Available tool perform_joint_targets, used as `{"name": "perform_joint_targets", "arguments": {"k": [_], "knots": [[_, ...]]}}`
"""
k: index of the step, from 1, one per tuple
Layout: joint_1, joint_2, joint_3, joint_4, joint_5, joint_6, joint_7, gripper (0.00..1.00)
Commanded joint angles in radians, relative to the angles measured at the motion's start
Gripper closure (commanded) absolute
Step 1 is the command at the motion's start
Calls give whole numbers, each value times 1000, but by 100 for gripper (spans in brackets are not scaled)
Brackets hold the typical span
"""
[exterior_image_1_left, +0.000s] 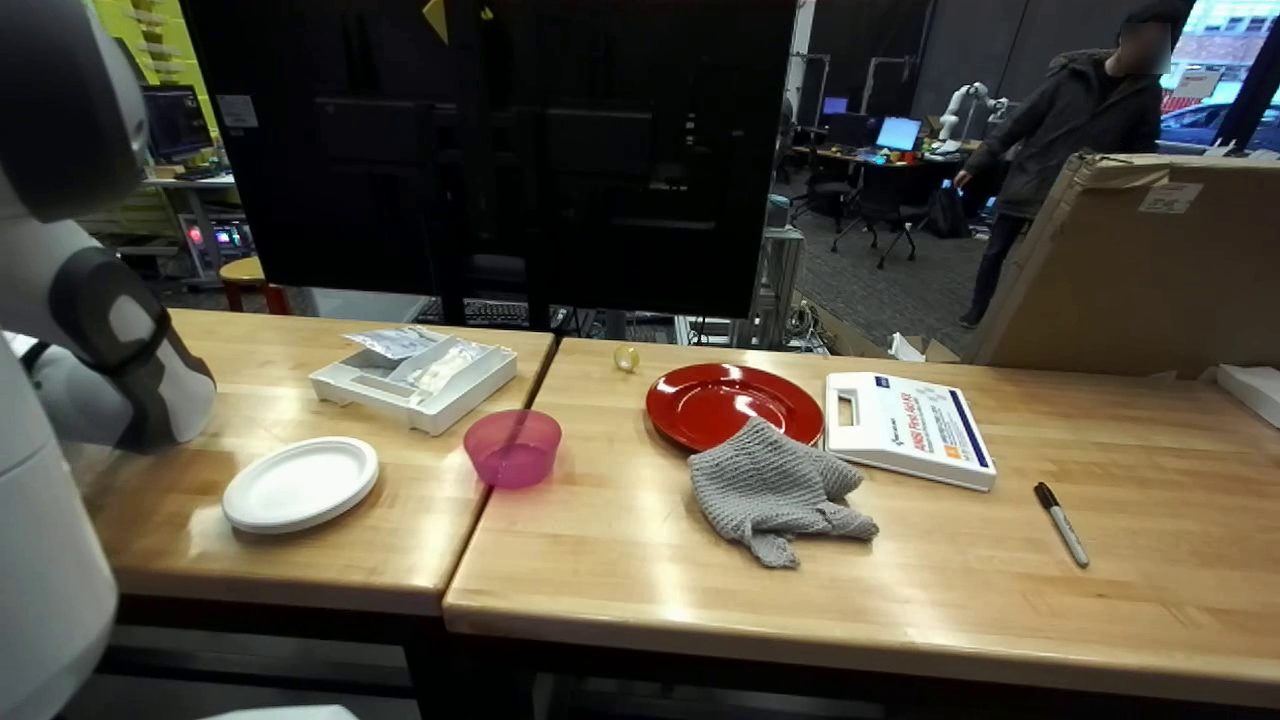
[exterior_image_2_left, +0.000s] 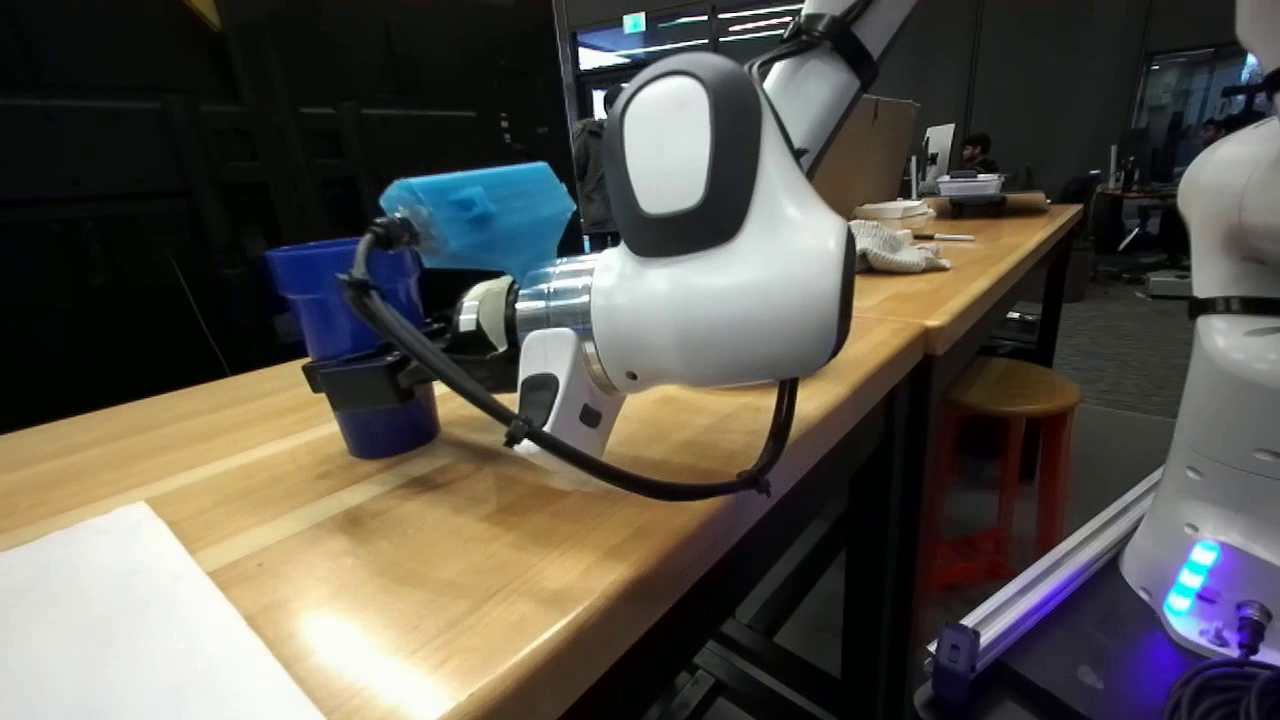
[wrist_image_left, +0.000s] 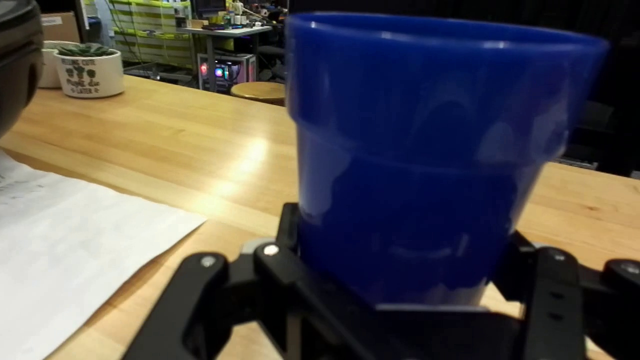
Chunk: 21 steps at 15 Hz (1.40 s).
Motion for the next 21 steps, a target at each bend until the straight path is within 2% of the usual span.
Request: {"name": "perform_joint_targets", "arguments": {"k": [1,5,11,21], "knots": [[-27,-60,-16,-50,31,-5,-5,42],[-66,-91,-18,-36,52,41,-11,42],[-98,-185,-6,-9,189,92,-43,42],[-90,-238,27,-9,368,-62,-29,42]]}}
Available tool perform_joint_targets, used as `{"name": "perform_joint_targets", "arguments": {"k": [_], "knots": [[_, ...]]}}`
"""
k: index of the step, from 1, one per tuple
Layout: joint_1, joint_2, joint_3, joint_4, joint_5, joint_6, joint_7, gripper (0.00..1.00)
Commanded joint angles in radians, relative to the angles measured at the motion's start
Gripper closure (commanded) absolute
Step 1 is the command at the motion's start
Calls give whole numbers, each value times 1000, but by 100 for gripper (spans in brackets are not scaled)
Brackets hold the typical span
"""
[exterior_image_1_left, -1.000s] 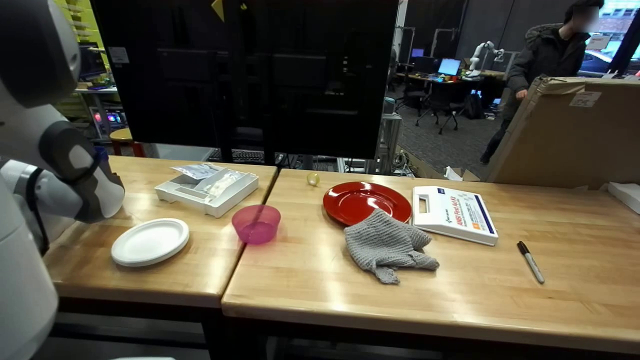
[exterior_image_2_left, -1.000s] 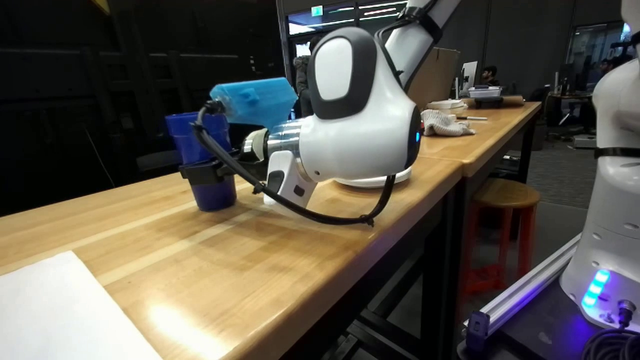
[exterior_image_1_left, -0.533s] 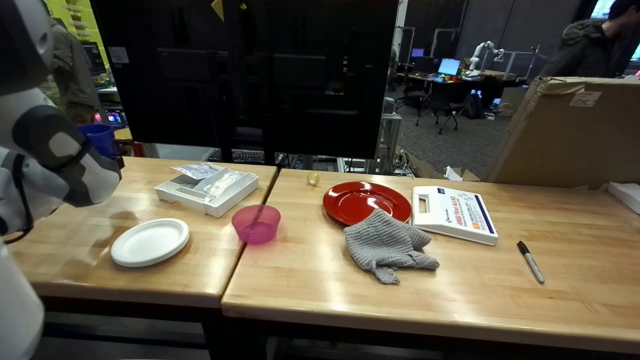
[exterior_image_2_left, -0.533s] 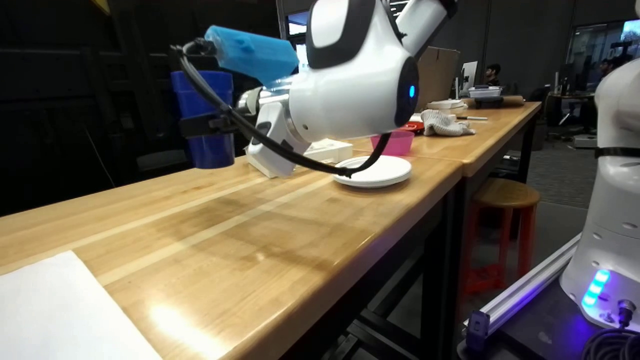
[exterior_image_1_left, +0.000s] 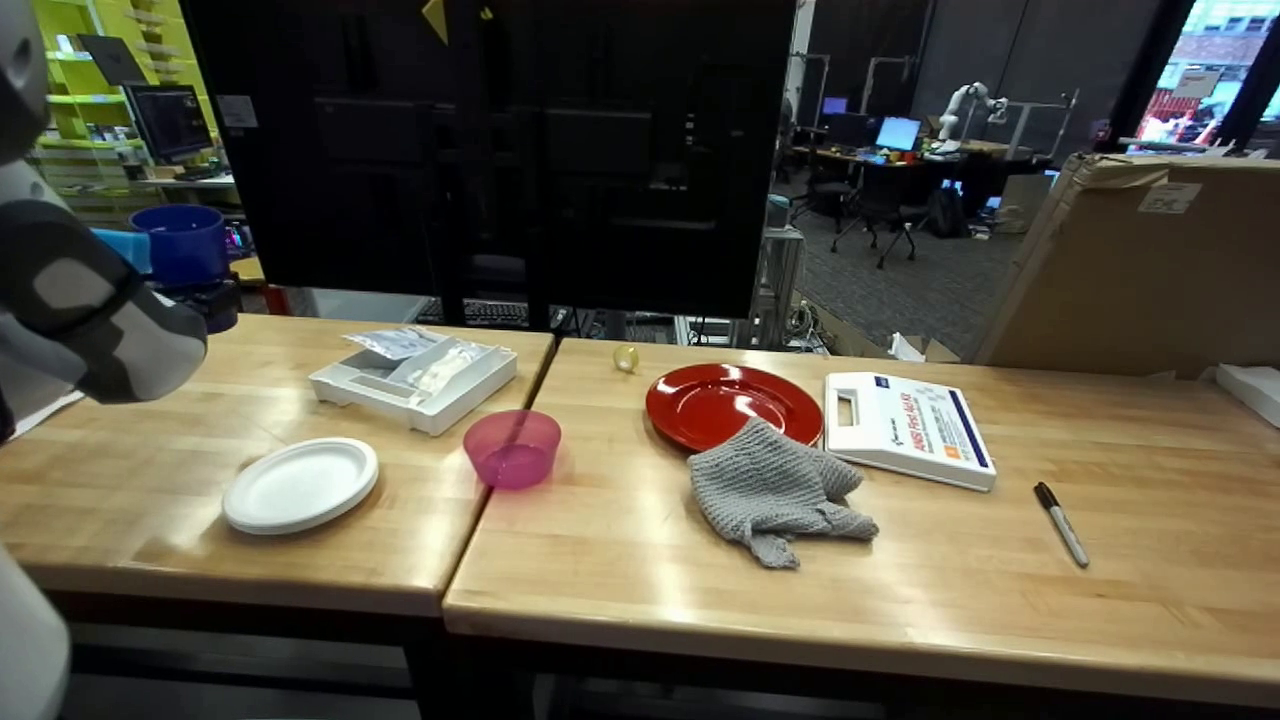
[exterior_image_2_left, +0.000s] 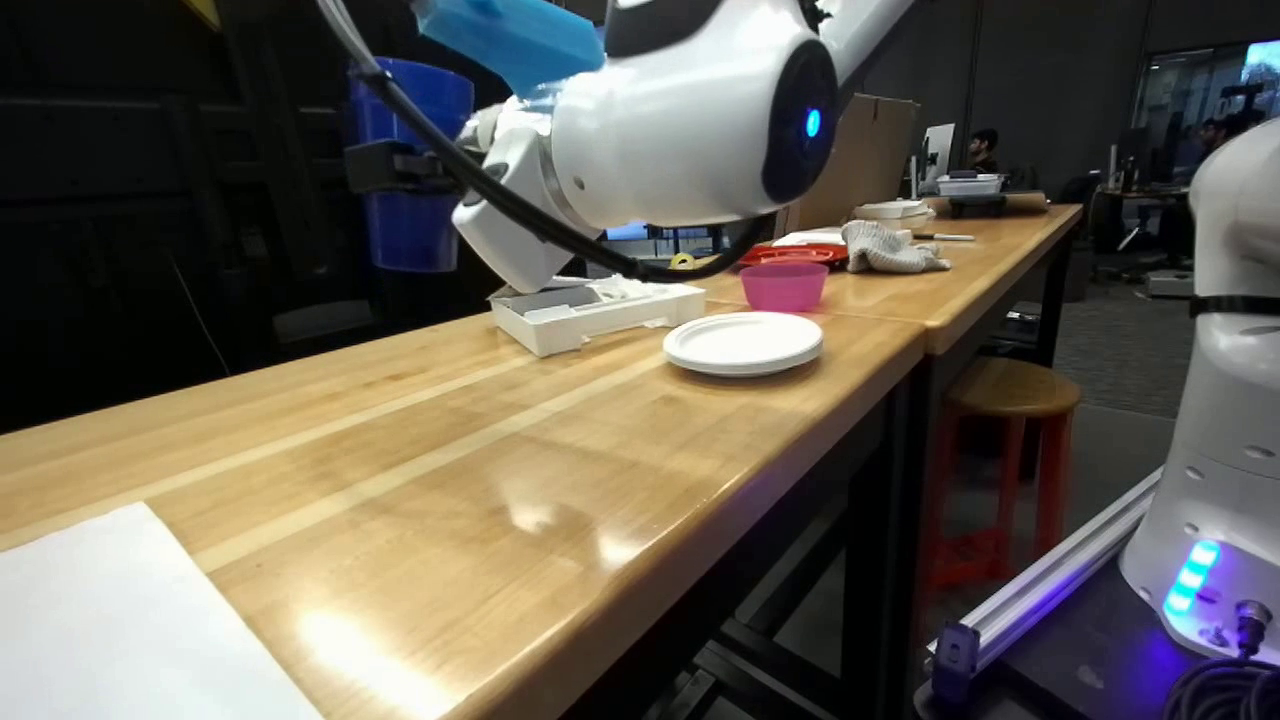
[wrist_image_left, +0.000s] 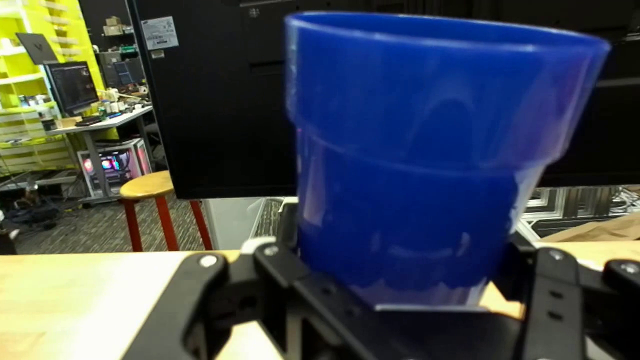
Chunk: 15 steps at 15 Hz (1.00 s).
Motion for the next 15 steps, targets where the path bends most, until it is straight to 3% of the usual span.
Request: {"name": "perform_joint_targets", "arguments": {"k": [1,15], "knots": [[-6,-38,25,-28,73,-76,1,42],[27,-101,72,-232,262,-325,241,42]]}}
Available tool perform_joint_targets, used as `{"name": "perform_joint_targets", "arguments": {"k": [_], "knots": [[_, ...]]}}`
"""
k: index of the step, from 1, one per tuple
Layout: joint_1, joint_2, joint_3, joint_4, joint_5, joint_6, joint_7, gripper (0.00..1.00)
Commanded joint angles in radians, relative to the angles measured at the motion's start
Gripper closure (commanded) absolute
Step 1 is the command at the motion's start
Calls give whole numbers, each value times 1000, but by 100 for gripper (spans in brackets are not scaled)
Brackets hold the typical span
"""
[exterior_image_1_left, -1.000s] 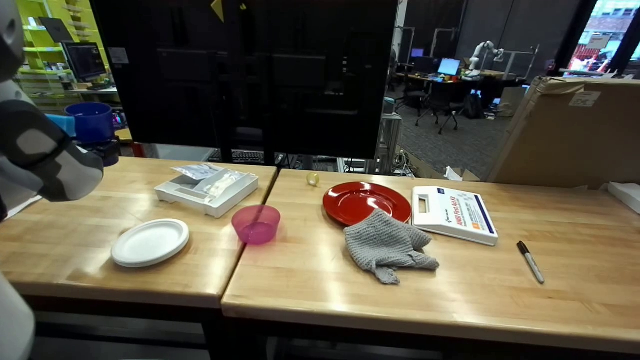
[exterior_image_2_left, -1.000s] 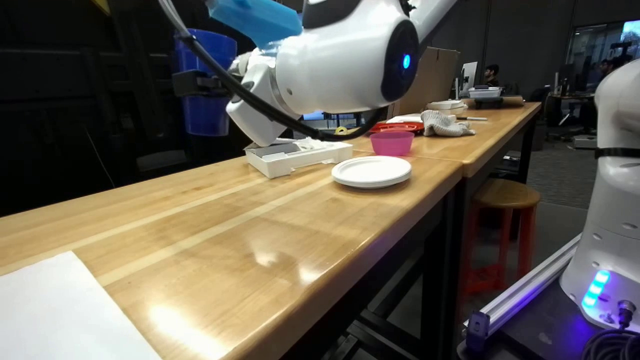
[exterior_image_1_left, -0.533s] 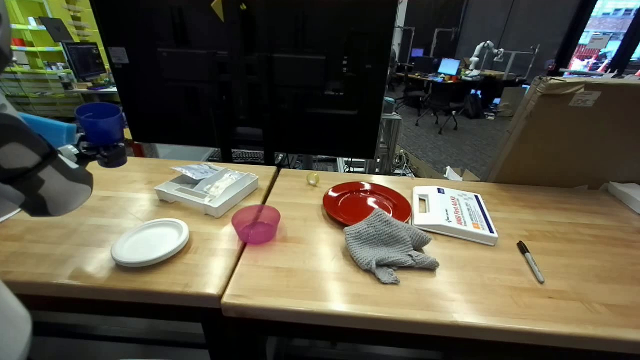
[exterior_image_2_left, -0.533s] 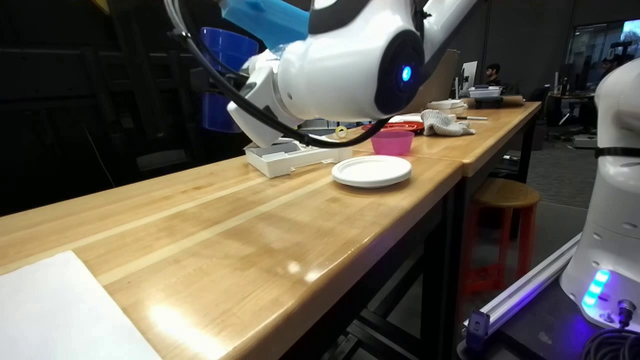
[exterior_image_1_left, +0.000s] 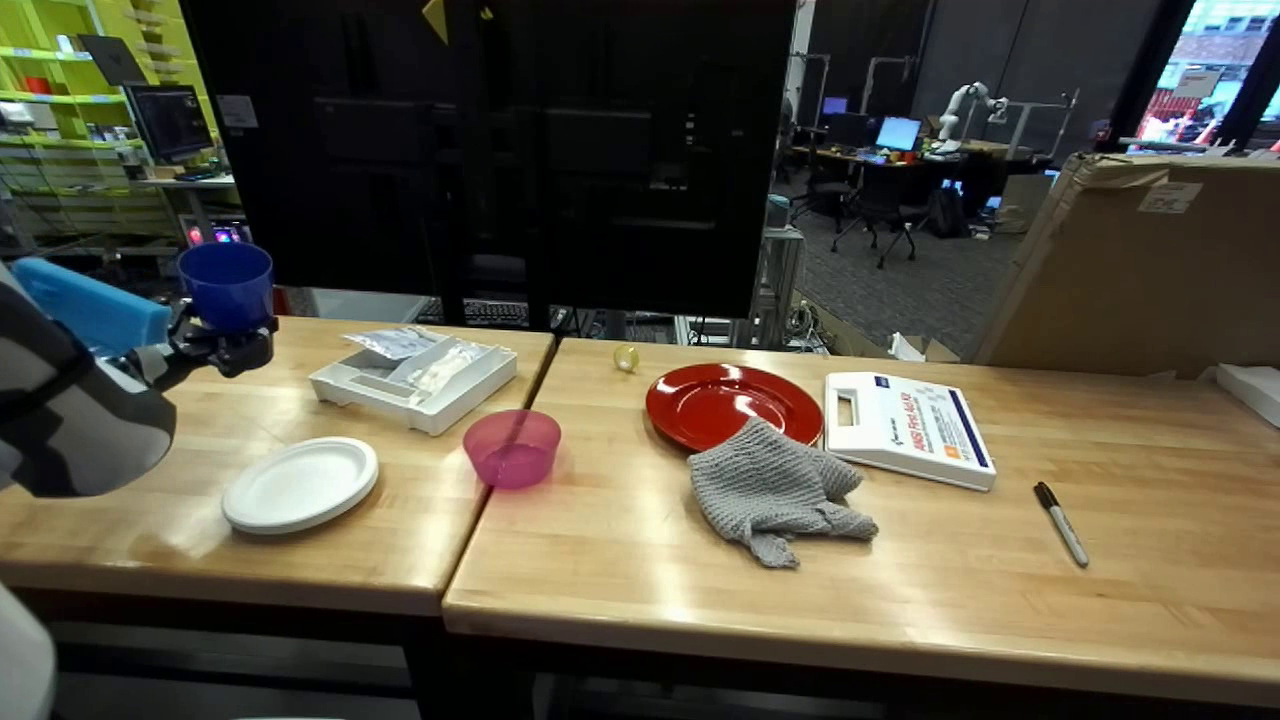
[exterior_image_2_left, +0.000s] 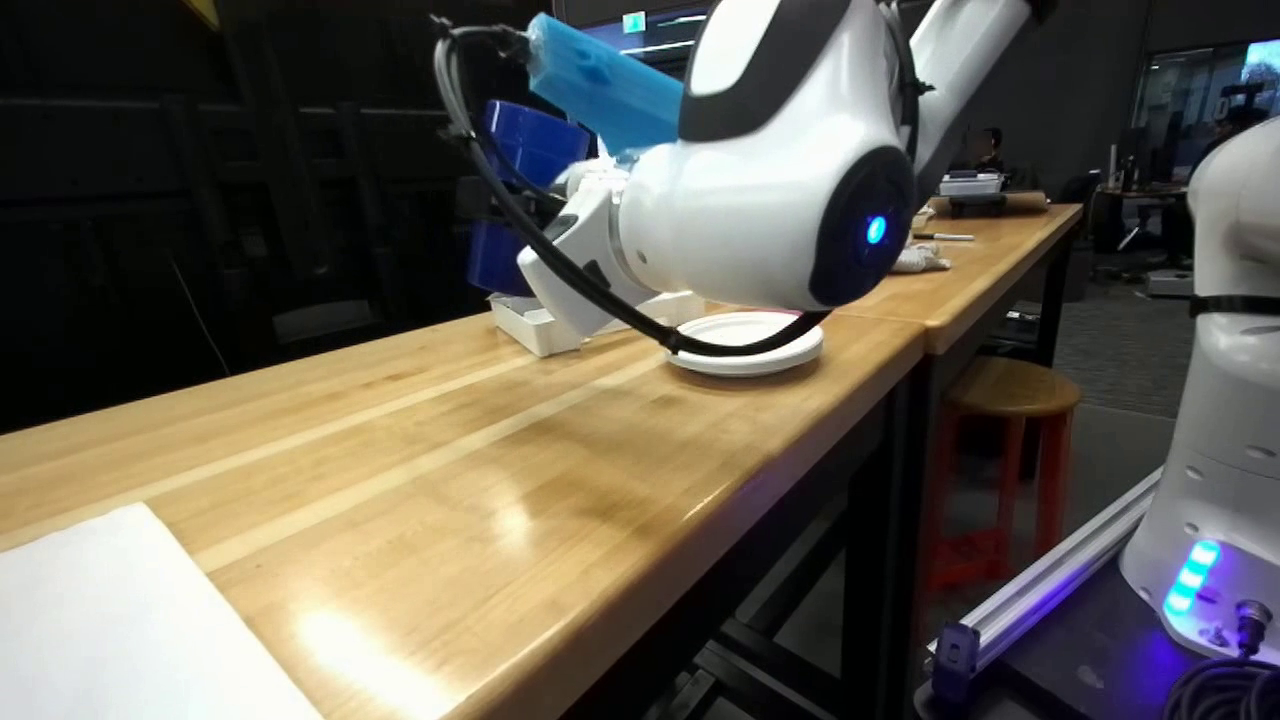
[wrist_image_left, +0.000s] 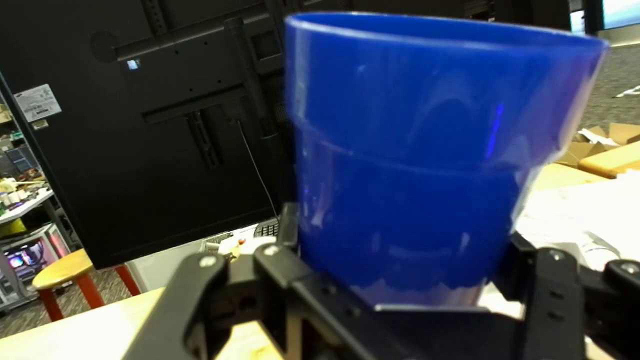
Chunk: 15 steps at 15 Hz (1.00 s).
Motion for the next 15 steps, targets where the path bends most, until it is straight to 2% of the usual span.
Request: {"name": "perform_joint_targets", "arguments": {"k": [1,11,15], "knots": [[18,-54,12,-50,44,-46,80,42],[23,-72,-6,-87,63,-61,241,42],[23,-103,-14,-99,95,-31,194,42]]}}
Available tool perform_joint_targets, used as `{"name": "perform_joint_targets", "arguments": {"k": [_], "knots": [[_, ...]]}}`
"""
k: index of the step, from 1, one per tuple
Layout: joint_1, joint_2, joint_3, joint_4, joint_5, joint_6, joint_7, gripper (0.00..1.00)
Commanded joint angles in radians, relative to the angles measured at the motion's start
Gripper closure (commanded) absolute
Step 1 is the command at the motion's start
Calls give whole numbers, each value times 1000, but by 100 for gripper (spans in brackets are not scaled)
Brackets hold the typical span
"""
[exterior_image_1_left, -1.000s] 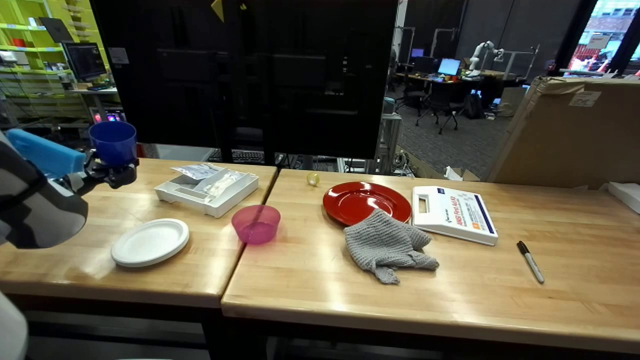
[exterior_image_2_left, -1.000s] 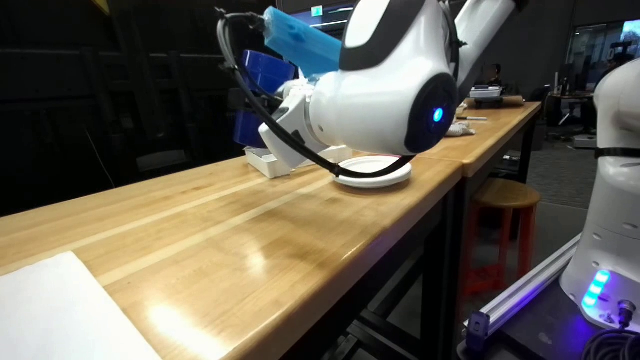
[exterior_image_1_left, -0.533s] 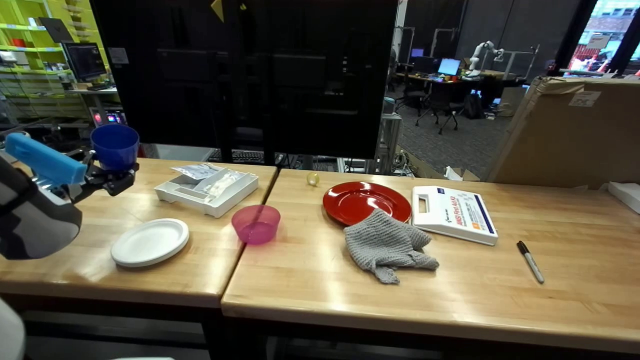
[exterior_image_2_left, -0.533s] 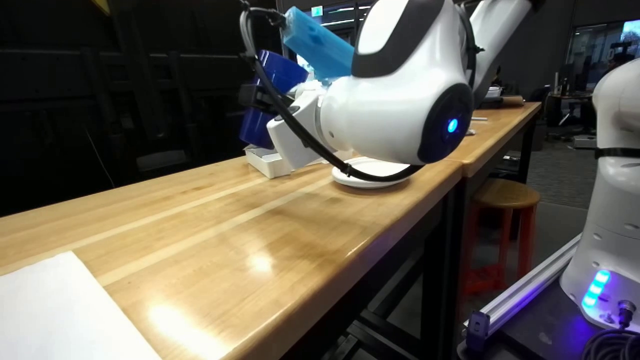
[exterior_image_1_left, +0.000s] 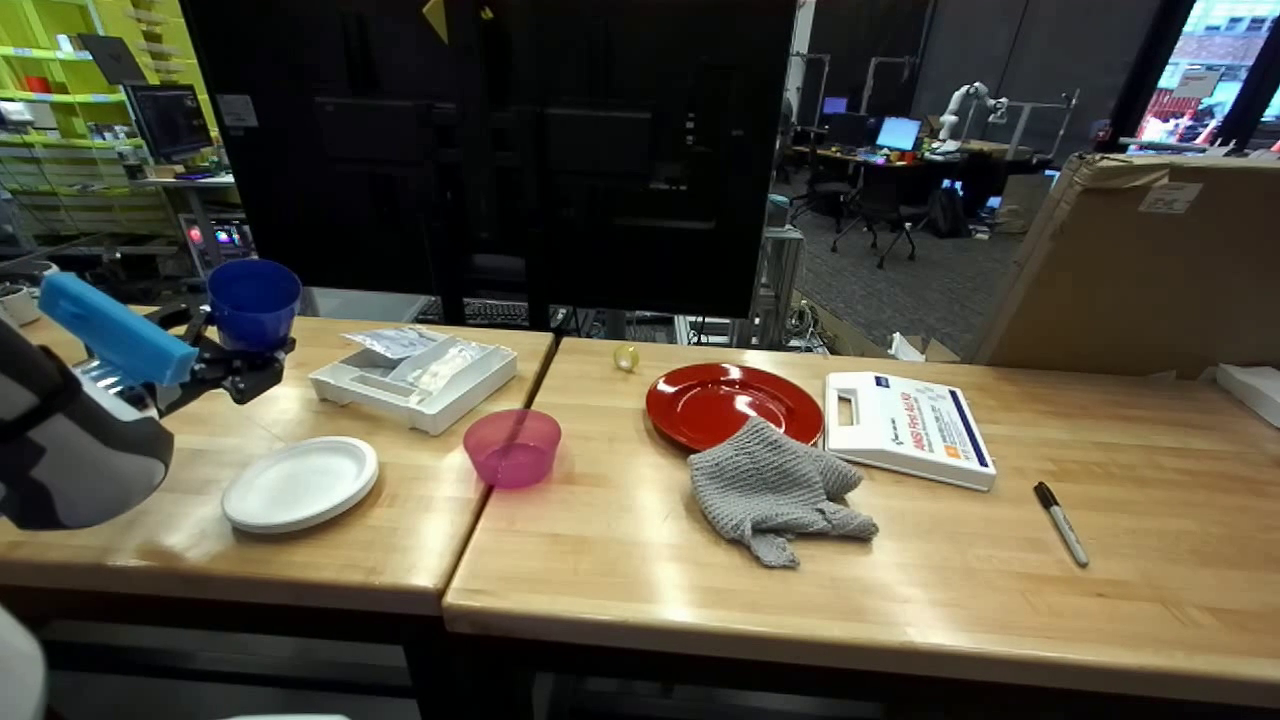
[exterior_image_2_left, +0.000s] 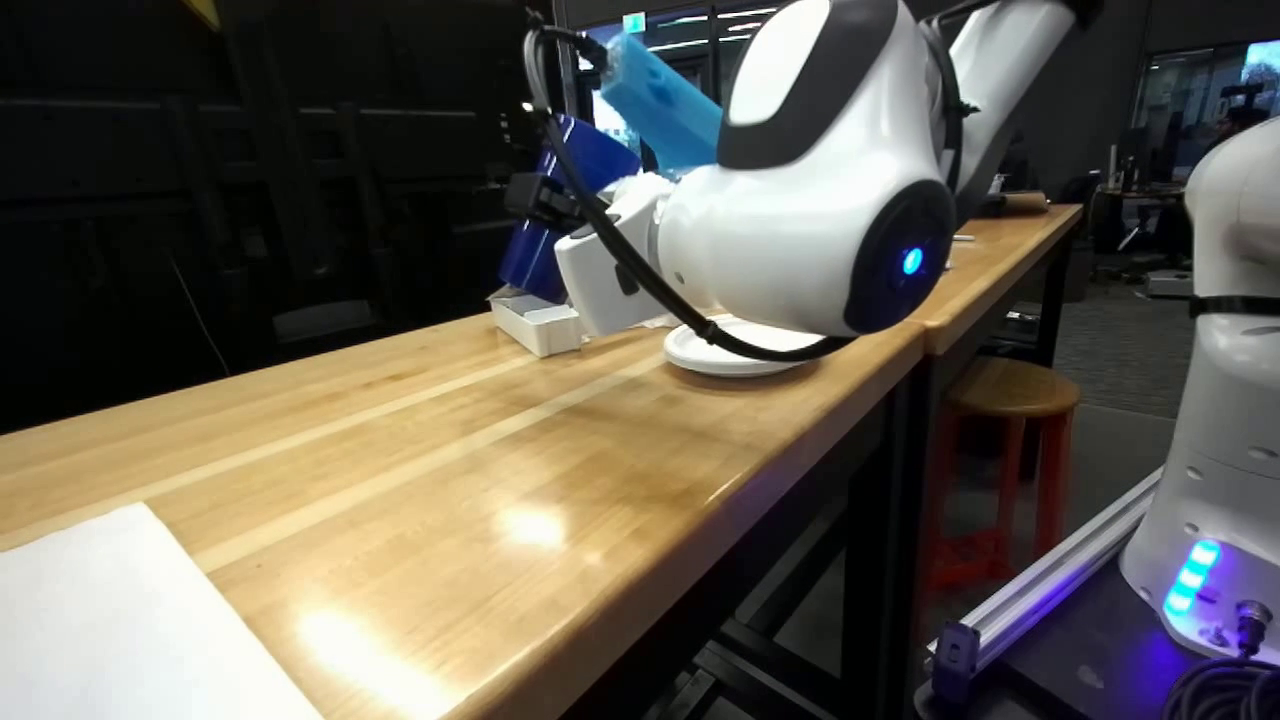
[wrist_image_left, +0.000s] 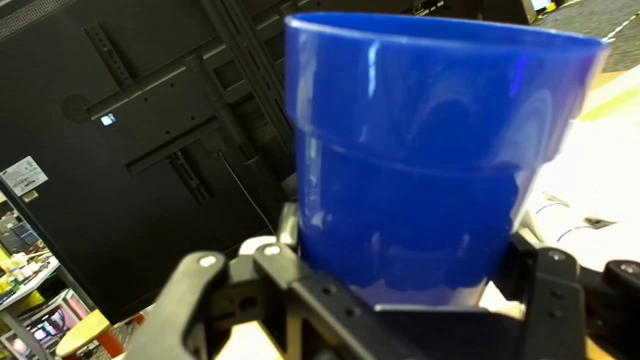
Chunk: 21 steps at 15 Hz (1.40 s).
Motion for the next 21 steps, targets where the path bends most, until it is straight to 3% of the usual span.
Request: {"name": "perform_joint_targets", "arguments": {"k": [1,9,21], "knots": [[5,-81,-10,-25,42,35,-46,42],[-2,-163,-47,-31,91,81,-140,42],[-15,-178,-76,-43,90,88,-133,42]]}}
